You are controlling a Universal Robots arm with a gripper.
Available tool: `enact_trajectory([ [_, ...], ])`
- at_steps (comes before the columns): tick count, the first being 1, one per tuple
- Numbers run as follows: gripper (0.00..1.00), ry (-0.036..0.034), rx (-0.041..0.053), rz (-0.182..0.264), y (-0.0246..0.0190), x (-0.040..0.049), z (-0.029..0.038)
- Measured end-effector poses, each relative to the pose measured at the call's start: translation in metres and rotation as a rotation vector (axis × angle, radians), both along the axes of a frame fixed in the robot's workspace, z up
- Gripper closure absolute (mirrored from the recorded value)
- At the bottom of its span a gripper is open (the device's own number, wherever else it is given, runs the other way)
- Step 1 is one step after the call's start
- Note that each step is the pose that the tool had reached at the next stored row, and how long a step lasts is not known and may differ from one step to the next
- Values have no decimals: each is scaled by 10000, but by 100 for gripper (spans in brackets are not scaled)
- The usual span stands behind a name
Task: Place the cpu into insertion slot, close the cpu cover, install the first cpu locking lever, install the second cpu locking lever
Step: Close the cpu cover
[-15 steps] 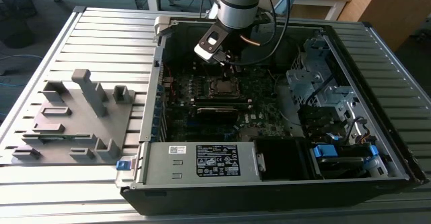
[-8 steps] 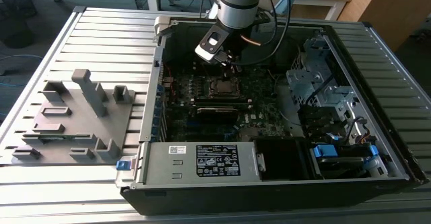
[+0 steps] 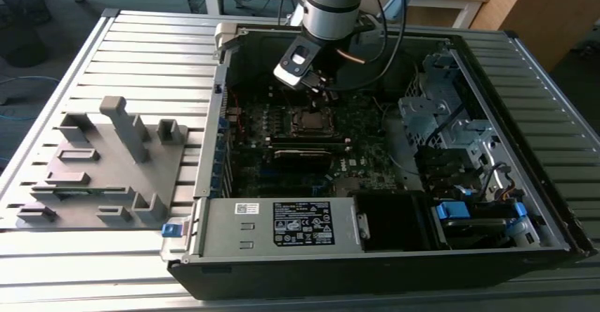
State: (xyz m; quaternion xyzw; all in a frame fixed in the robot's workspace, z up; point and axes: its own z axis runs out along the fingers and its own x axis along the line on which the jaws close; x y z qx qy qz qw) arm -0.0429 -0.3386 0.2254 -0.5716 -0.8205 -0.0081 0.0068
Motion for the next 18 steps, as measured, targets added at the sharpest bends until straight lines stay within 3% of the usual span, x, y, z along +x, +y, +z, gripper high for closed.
enact_trajectory([
  [10, 90, 0, 1, 159, 0, 0, 0],
  [18, 90, 0, 1, 984, 0, 0, 0],
])
